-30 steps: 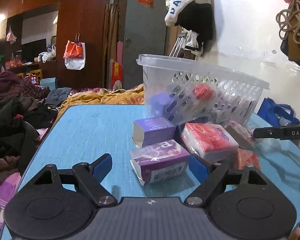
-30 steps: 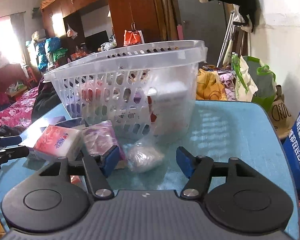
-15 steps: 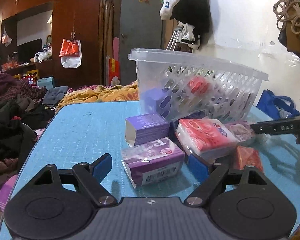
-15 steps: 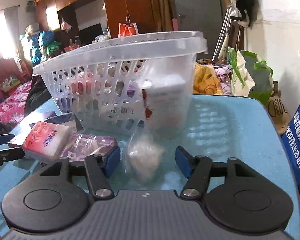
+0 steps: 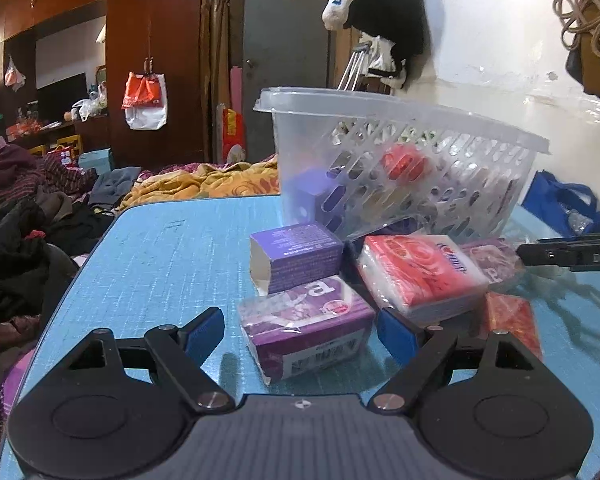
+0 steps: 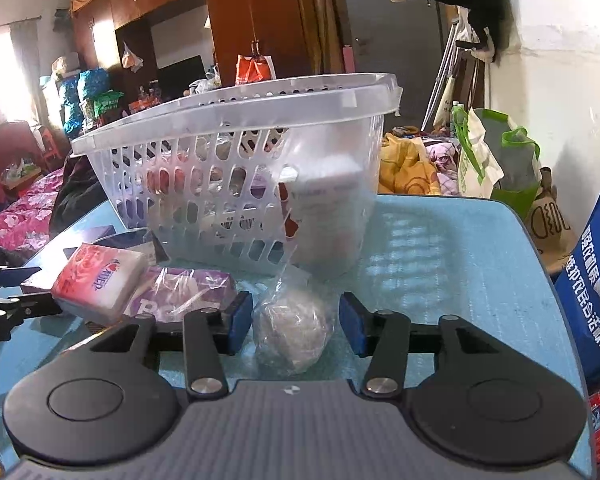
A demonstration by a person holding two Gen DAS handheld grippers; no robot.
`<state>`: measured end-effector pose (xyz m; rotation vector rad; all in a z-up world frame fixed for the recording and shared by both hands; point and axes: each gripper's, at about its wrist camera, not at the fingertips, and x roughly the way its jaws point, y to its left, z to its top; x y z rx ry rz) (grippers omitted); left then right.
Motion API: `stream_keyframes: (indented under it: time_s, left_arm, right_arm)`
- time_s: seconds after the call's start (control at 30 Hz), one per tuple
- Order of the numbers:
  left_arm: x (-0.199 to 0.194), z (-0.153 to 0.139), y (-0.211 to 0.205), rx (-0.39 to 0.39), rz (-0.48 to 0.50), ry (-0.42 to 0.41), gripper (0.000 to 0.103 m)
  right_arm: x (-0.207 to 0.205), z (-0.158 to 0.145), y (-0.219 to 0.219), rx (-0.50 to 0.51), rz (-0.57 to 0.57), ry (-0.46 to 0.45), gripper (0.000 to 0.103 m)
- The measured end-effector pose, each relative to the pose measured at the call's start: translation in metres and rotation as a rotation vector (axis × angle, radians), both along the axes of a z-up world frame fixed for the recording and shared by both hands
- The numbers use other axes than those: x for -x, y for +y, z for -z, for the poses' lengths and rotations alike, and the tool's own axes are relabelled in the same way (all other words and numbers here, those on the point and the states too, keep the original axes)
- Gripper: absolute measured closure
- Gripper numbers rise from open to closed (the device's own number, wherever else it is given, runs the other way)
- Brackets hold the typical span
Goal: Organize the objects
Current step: 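Grasp the purple barcode box with the left tool while the right tool grasps the clear bagged ball, then carry both items over the white basket and open both tools to drop them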
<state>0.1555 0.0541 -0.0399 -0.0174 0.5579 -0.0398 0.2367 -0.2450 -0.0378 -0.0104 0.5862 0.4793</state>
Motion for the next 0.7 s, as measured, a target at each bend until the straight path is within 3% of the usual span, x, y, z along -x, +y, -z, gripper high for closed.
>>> stream_keyframes:
  time_s: [0.1, 0.17, 0.53, 0.7]
  left_arm:
    - [-0.0034, 0.0000, -0.0013, -0.007, -0.020, 0.014, 0.019]
    - [-0.0022, 0.0005, -0.0023, -0.015, -0.020, 0.011, 0.029]
    - [0.0014, -0.0009, 0.0000, -0.010, -0.018, -0.012, 0.030]
    - [0.0014, -0.0003, -0.0001, -0.006, -0.017, -0.011, 0.030]
  right_arm:
    - [-0.0012, -0.0002, 0.0005, 0.001, 0.002, 0.002, 0.050]
    - [-0.0017, 0.0003, 0.0001, 0.001, 0.003, 0.007, 0.049]
    - [0.0034, 0.0016, 0.0017, 0.019, -0.013, 0.010, 0.046]
    - [0.0032, 0.0028, 0.0055, 0.040, -0.013, 0.011, 0.056]
